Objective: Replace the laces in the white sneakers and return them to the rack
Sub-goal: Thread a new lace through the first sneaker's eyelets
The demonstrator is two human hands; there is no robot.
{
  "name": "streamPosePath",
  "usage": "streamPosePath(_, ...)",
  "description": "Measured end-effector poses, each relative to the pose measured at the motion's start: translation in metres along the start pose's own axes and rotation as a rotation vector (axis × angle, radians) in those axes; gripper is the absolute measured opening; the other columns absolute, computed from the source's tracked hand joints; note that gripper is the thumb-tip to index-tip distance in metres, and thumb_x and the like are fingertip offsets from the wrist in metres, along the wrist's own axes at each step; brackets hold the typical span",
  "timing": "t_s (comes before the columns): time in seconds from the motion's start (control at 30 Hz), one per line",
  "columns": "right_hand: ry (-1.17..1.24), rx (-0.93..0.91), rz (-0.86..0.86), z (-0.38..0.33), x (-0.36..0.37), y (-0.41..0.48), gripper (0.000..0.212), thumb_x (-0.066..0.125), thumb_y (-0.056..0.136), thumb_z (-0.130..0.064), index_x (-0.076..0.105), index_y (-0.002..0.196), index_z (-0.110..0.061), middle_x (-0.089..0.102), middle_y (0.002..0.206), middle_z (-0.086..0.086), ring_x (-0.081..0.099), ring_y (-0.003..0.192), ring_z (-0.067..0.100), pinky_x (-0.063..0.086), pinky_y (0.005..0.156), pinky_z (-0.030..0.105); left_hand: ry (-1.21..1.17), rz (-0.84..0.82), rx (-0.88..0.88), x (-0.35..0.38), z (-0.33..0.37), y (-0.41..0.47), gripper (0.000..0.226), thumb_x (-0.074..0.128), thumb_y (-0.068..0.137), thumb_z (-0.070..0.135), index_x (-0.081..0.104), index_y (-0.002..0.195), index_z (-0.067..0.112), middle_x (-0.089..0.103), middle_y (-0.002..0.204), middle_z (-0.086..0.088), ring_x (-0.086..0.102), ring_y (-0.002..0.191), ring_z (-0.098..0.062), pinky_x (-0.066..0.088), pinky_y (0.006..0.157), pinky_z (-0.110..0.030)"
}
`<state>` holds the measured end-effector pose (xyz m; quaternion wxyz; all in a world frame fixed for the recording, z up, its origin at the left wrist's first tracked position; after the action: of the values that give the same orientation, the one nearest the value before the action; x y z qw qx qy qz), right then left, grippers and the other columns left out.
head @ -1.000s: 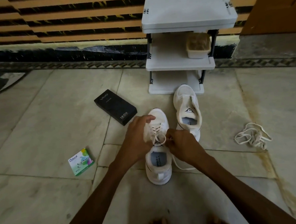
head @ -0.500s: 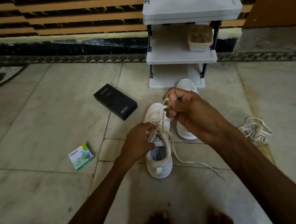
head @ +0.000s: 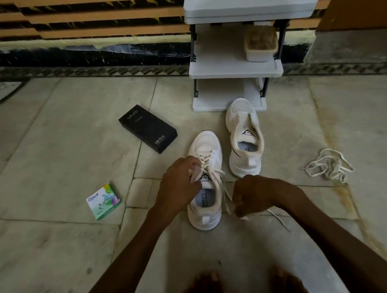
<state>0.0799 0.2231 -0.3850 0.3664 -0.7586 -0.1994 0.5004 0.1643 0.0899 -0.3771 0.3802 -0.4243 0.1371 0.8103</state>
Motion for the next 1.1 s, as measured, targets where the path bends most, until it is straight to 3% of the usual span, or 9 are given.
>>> streamPosePath(0.07, 0.066, 0.029, 0.168, 0.006, -0.014, 0.005, 0.030, 0.059, 0.092, -0.035, 0.069, 0.101, -0.007, 0.068, 0.101, 0.009, 0.064, 0.091, 0.021, 0.050, 0.079, 0.032, 0.077, 0.023, 0.018, 0.001, 0.003, 0.001, 0.038, 0.069, 0.081, 0.026, 0.058, 0.117, 0.027, 0.048, 0.101, 0.016, 0.051, 0.088, -0.004, 0.038, 0.074, -0.015)
streamPosePath(0.17, 0.306, 0.056, 0.642, 0.020, -0.052, 0.004, 0.018, 0.061, 0.090, -0.024, 0.068, 0.088, -0.008, 0.069, 0.090, 0.008, 0.065, 0.086, 0.024, 0.052, 0.072, 0.036, 0.128, 0.054, 0.047, 0.003, 0.006, 0.003, 0.030, 0.065, 0.085, 0.028, 0.059, 0.114, 0.024, 0.053, 0.099, 0.011, 0.055, 0.086, -0.009, 0.043, 0.074, -0.020)
streamPosePath(0.23, 0.415, 0.048, 0.769, 0.021, -0.060, 0.006, 0.011, 0.061, 0.088, -0.017, 0.067, 0.092, -0.009, 0.070, 0.091, 0.008, 0.065, 0.087, 0.025, 0.051, 0.071, 0.036, 0.166, 0.081, 0.060, 0.004, 0.008, 0.004, 0.024, 0.065, 0.086, 0.027, 0.063, 0.109, 0.020, 0.060, 0.097, 0.004, 0.058, 0.084, -0.011, 0.043, 0.073, -0.019)
streamPosePath(0.37, 0.418, 0.034, 0.775, 0.011, -0.054, 0.019, 0.025, 0.063, 0.084, -0.008, 0.065, 0.109, -0.011, 0.071, 0.100, 0.008, 0.065, 0.091, 0.023, 0.043, 0.070, 0.025, 0.105, 0.067, 0.081, -0.001, 0.013, 0.001, 0.024, 0.064, 0.087, 0.020, 0.064, 0.111, 0.020, 0.062, 0.102, 0.002, 0.059, 0.090, -0.014, 0.048, 0.078, -0.027)
streamPosePath(0.5, 0.384, 0.086, 0.788, 0.011, -0.054, 0.019, 0.010, 0.065, 0.079, -0.008, 0.072, 0.086, -0.008, 0.072, 0.084, 0.007, 0.066, 0.076, 0.021, 0.035, 0.055, 0.021, 0.139, 0.141, 0.076, -0.001, 0.015, 0.000, 0.020, 0.065, 0.087, 0.019, 0.067, 0.107, 0.019, 0.067, 0.098, -0.002, 0.065, 0.086, -0.017, 0.050, 0.075, -0.024)
streamPosePath(0.6, 0.326, 0.109, 0.750, 0.013, -0.057, 0.017, 0.011, 0.066, 0.075, -0.013, 0.072, 0.083, -0.007, 0.072, 0.082, 0.009, 0.066, 0.076, 0.024, 0.042, 0.058, 0.024, 0.119, 0.167, -0.002, 0.001, 0.015, -0.004, 0.024, 0.065, 0.090, 0.018, 0.067, 0.114, 0.017, 0.068, 0.107, -0.003, 0.066, 0.095, -0.018, 0.056, 0.085, -0.030)
streamPosePath(0.8, 0.266, 0.179, 0.734, 0.014, -0.053, 0.018, 0.020, 0.071, 0.075, -0.019, 0.071, 0.092, -0.010, 0.070, 0.088, 0.010, 0.066, 0.081, 0.025, 0.052, 0.066, 0.030, 0.137, 0.168, -0.101, 0.005, 0.016, -0.011, 0.039, 0.064, 0.091, 0.015, 0.057, 0.129, 0.021, 0.060, 0.125, -0.002, 0.060, 0.113, -0.020, 0.053, 0.095, -0.035)
streamPosePath(0.97, 0.379, 0.110, 0.663, 0.021, -0.049, 0.020, 0.016, 0.060, 0.085, -0.017, 0.073, 0.088, -0.008, 0.072, 0.088, 0.010, 0.066, 0.083, 0.025, 0.056, 0.076, 0.038, 0.157, 0.172, -0.049, 0.002, 0.017, -0.011, 0.040, 0.063, 0.092, 0.020, 0.056, 0.131, 0.022, 0.060, 0.123, -0.001, 0.062, 0.107, -0.019, 0.054, 0.091, -0.031)
streamPosePath(1.1, 0.455, 0.085, 0.712, 0.024, -0.055, 0.006, 0.009, 0.065, 0.088, -0.023, 0.071, 0.089, -0.016, 0.072, 0.088, 0.003, 0.064, 0.081, 0.017, 0.048, 0.069, 0.026, 0.149, 0.179, 0.009, 0.002, 0.017, -0.009, 0.034, 0.066, 0.089, 0.024, 0.062, 0.122, 0.018, 0.065, 0.111, -0.001, 0.065, 0.096, -0.017, 0.057, 0.083, -0.032)
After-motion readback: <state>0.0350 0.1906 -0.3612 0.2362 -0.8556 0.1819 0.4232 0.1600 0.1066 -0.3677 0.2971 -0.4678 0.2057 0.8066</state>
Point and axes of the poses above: each hand's wrist, its own y-axis towards the middle knuckle, its own x-axis out of the palm, z = x × y, the point moved 9 cm from there along y, towards the middle knuckle
